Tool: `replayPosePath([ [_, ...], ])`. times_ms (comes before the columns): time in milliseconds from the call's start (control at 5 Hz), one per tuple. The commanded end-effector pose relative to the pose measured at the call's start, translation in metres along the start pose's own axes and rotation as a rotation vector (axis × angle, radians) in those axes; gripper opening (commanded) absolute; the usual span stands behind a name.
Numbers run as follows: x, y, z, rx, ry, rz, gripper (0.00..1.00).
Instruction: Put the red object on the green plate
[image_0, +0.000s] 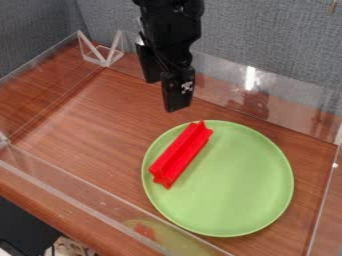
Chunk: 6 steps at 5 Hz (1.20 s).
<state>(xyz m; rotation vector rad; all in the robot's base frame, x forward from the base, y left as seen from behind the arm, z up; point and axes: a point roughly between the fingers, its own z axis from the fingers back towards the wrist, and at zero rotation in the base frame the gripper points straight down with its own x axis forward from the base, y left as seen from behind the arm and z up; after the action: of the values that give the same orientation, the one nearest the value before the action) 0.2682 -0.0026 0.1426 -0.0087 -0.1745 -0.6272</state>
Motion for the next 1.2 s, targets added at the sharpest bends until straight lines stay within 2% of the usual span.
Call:
replayPosePath([
  [0, 0.017, 0.0, -0.016, 0.004, -0.016, -0.017, 1.0],
  [200, 0.034, -0.005, -0.036, -0.012, 0.0, -0.037, 1.0],
  [400, 0.024, 0.015, -0.022, 0.016, 0.038, -0.046, 1.0],
  [600, 0.026, 0.019, -0.025, 0.017, 0.052, -0.088, 1.0],
  [800, 0.037, 0.017, -0.045, -0.004, 0.052, -0.118, 1.0],
  [1000, 0.047, 0.015, -0.064, -0.025, 0.062, -0.146, 0.0],
])
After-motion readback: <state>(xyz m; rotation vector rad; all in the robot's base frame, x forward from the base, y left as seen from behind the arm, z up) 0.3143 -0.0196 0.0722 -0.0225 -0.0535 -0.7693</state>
